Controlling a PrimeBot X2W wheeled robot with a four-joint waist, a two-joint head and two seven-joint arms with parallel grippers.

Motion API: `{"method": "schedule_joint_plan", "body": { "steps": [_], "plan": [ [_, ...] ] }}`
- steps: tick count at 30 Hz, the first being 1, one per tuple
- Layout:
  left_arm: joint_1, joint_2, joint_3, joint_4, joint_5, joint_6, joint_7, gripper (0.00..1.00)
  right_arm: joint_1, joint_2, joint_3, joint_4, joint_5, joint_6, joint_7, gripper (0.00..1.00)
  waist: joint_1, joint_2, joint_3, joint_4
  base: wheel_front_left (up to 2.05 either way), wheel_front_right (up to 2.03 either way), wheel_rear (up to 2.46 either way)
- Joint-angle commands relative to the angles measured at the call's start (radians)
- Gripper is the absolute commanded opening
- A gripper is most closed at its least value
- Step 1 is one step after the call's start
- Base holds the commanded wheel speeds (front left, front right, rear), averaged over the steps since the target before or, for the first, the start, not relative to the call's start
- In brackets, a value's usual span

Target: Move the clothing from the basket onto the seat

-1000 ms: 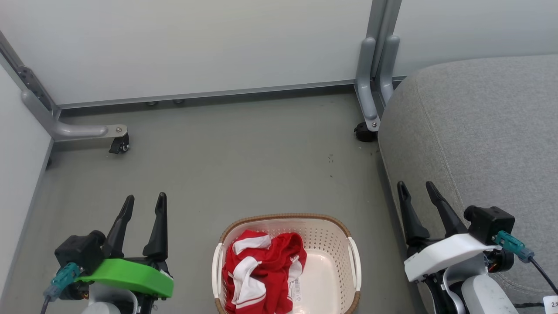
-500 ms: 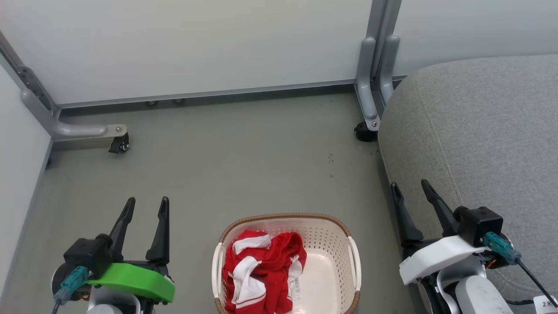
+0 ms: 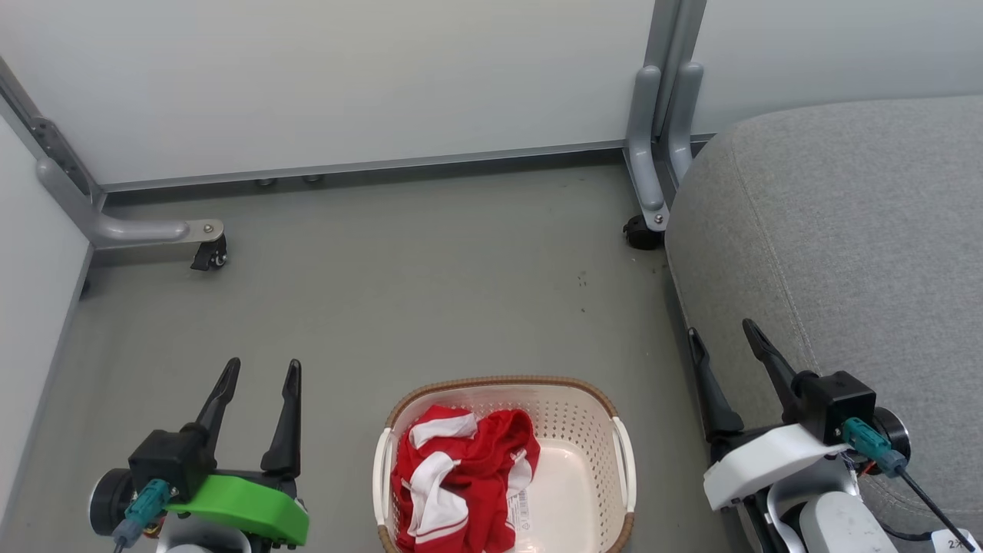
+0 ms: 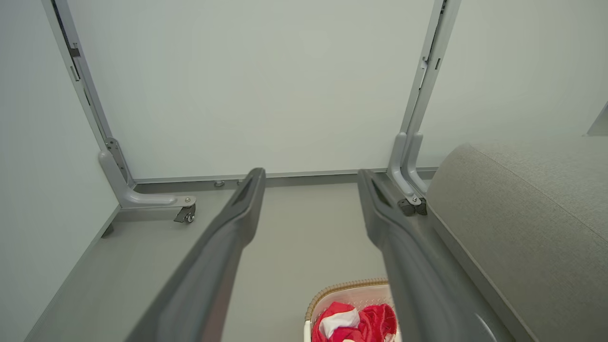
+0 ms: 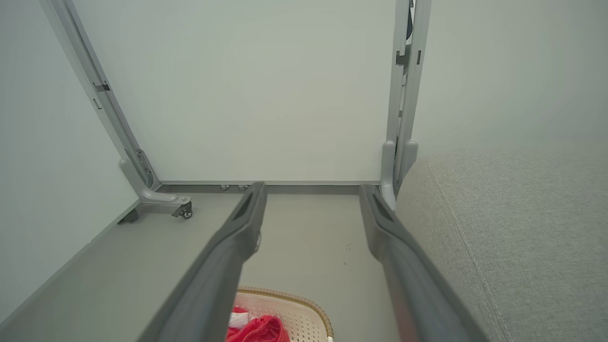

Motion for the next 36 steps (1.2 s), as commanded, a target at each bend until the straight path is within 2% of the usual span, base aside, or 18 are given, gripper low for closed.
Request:
{"method": "schedule_joint_plan", "body": {
  "steps": [1, 14, 36],
  "plan": [
    [0.011, 0.012, -0.002, 0.004, 0.017, -0.003, -0.008, 1.0, 0.011, -0.001, -0.001, -0.007, -0.023, 0.0, -0.008, 1.0, 0.0, 0.0, 0.0, 0.0, 0.0, 0.0, 0.0],
    [0.016, 0.015, -0.006, 0.016, 0.079, -0.003, -0.031, 1.0, 0.023, 0.0, 0.007, -0.012, -0.093, 0.0, -0.025, 1.0, 0.0, 0.0, -0.003, -0.001, 0.0, 0.0, 0.0],
    [0.008, 0.012, 0.011, 0.032, 0.052, -0.003, -0.029, 1.0, 0.015, 0.0, 0.004, -0.014, -0.06, 0.0, -0.029, 1.0, 0.0, 0.0, 0.009, 0.001, 0.0, 0.0, 0.0]
  ]
}}
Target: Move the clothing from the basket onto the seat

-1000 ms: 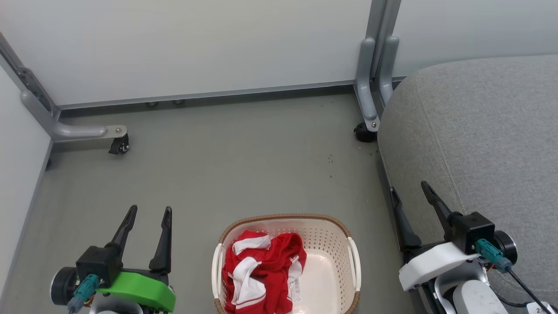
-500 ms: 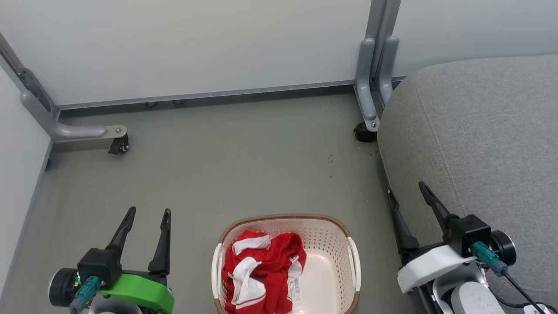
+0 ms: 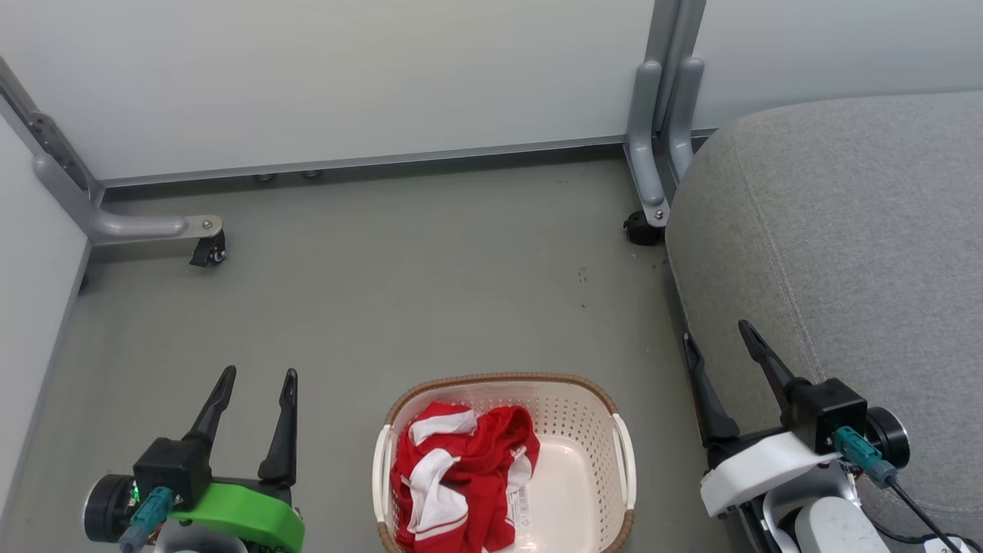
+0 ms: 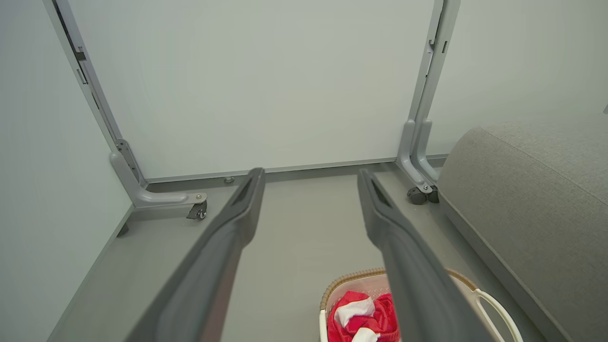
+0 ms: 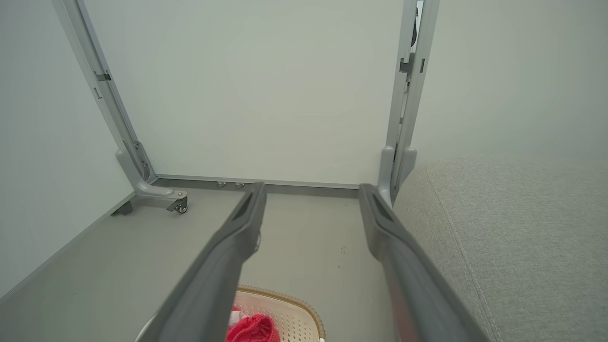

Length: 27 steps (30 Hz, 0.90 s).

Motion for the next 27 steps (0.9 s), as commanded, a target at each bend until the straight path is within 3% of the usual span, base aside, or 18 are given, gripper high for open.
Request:
{"method": "schedule_joint_plan", "body": {
  "steps": [1, 12, 27],
  "plan": [
    [0.0, 0.008, 0.004, 0.002, -0.007, -0.003, -0.004, 1.0, 0.001, -0.002, -0.002, -0.003, 0.005, 0.0, -0.004, 1.0, 0.0, -0.0001, 0.002, 0.001, 0.0, 0.0, 0.0],
    [-0.108, -0.018, -0.073, 0.106, 0.038, -0.003, -0.004, 1.0, -0.052, -0.003, -0.003, -0.037, -0.003, 0.0, -0.006, 1.0, 0.0, -0.0001, 0.09, -0.009, 0.0, 0.0, 0.0],
    [-0.438, -0.052, -0.284, 0.42, 0.1, -0.003, -0.003, 1.0, -0.218, -0.002, 0.024, -0.132, 0.006, 0.0, -0.024, 1.0, 0.0, -0.0001, 0.416, -0.074, 0.0, 0.0, 0.0]
  ]
}}
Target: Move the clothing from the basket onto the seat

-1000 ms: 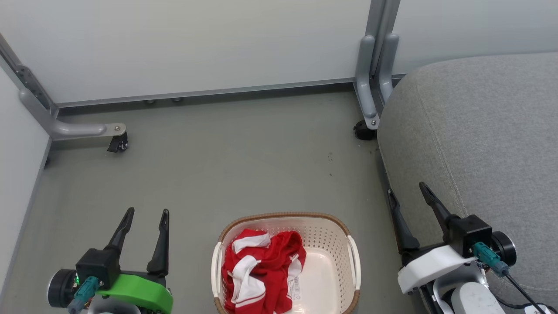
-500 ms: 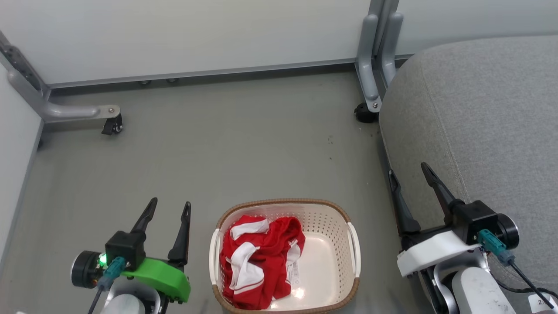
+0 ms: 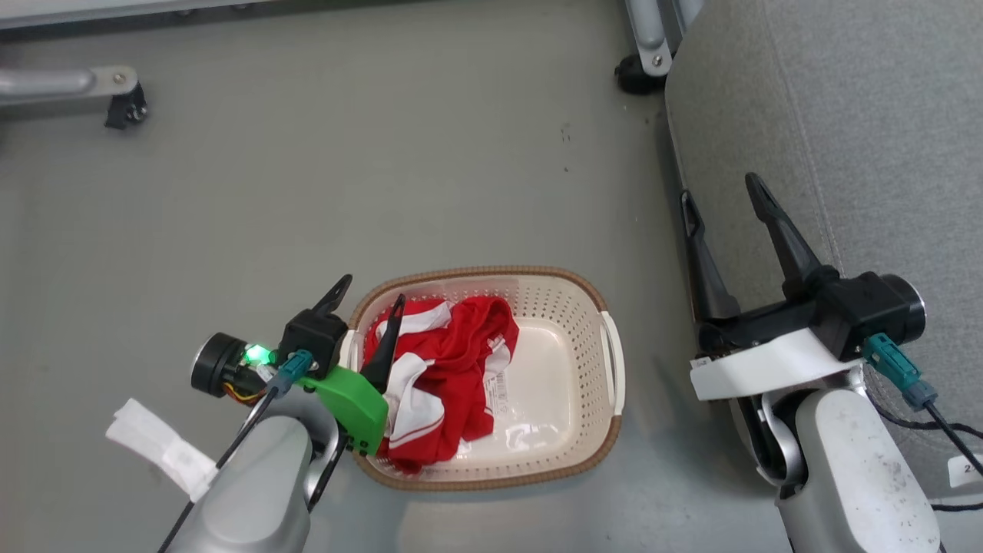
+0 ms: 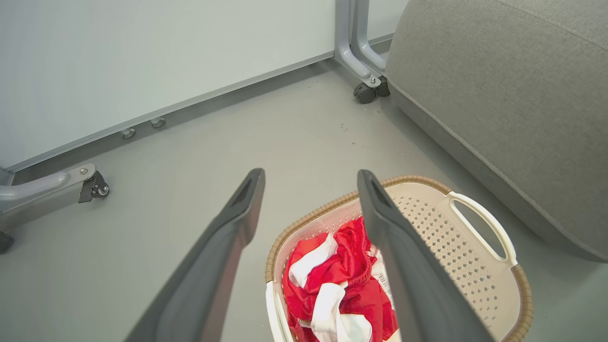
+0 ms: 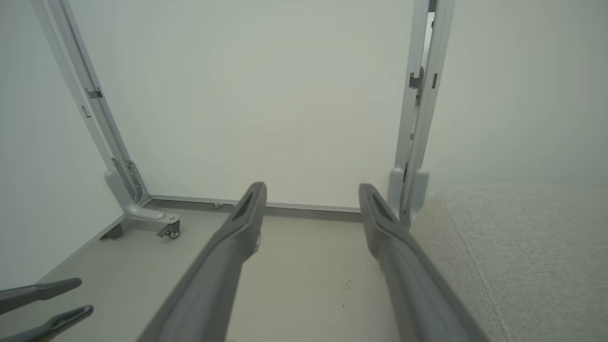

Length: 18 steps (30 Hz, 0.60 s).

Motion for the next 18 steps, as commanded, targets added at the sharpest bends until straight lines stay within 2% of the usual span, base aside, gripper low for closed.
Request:
{"method": "schedule_joint_plan", "body": {
  "steps": [1, 18],
  "plan": [
    [-0.046, 0.0, -0.018, 0.031, 0.015, -0.003, -0.003, 1.0, -0.029, -0.002, 0.006, -0.007, 0.007, 0.0, -0.009, 1.0, 0.0, 0.0, 0.146, -0.045, 0.0, 0.0, 0.0],
    [-0.382, -0.001, -0.27, 0.347, 0.119, -0.003, 0.031, 1.0, -0.179, -0.001, 0.051, -0.073, 0.056, 0.0, -0.048, 1.0, 0.0, 0.0, 0.483, -0.181, 0.0, 0.0, 0.0]
  ]
}}
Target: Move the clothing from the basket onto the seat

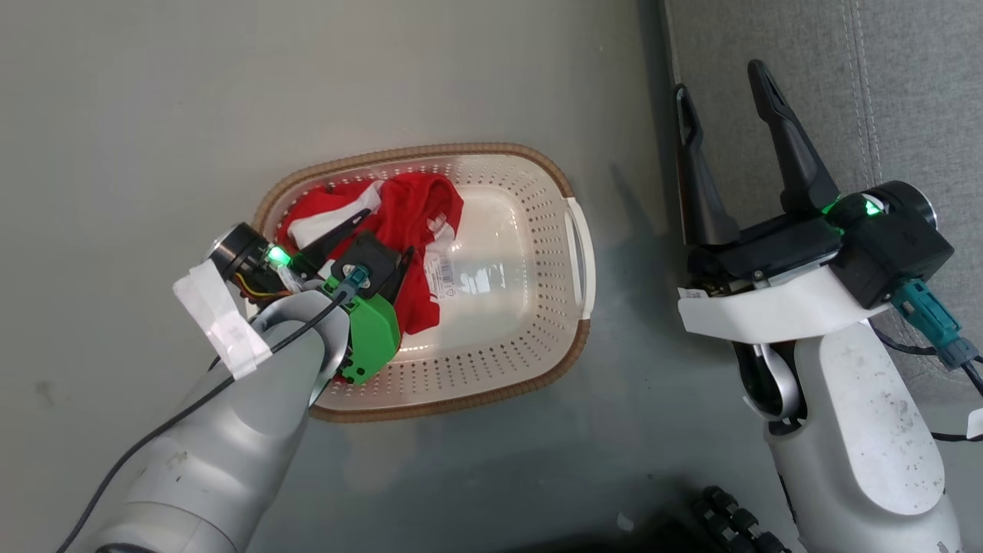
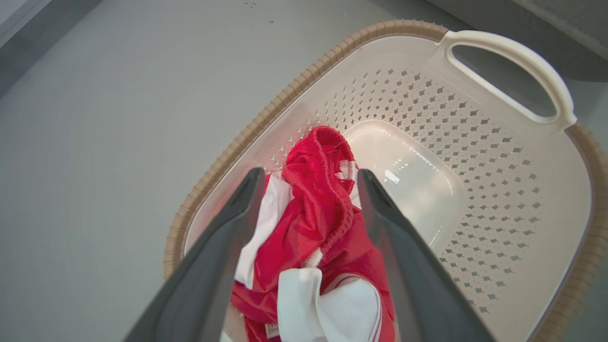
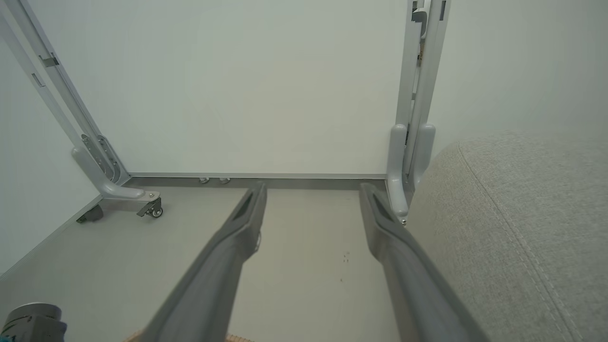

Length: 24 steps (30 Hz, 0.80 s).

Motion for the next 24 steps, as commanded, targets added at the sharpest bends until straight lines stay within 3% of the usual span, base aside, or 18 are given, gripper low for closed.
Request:
{"method": "schedule_joint_plan", "body": {
  "steps": [1, 10, 21, 22, 24],
  "plan": [
    [-0.036, 0.014, -0.009, 0.017, 0.011, -0.003, 0.007, 1.0, -0.02, 0.0, 0.002, -0.006, 0.007, 0.0, -0.007, 1.0, -0.0001, 0.0, 0.133, -0.093, 0.0, 0.0, 0.0],
    [-0.137, 0.033, -0.074, 0.132, 0.071, 0.017, 0.08, 1.0, -0.05, 0.0, 0.034, -0.048, 0.058, 0.0, -0.008, 1.0, -0.0001, 0.0, 0.245, -0.159, 0.0, 0.0, 0.0],
    [-0.199, 0.06, -0.1, 0.215, 0.082, 0.054, 0.168, 1.0, -0.054, 0.0, 0.05, -0.062, 0.099, 0.0, -0.008, 1.0, -0.0001, 0.0, 0.289, -0.2, 0.0, 0.0, 0.0],
    [-0.202, 0.062, -0.102, 0.221, 0.082, 0.054, 0.18, 0.78, -0.052, 0.0, 0.05, -0.062, 0.102, 0.0, -0.008, 1.0, -0.0001, 0.0, 0.29, -0.202, 0.0, 0.0, 0.0],
    [-0.208, 0.07, -0.107, 0.229, 0.082, 0.055, 0.2, 0.03, -0.048, 0.0, 0.049, -0.061, 0.108, 0.0, -0.008, 1.0, -0.0001, 0.0, 0.291, -0.205, 0.0, 0.0, 0.0]
  ]
}}
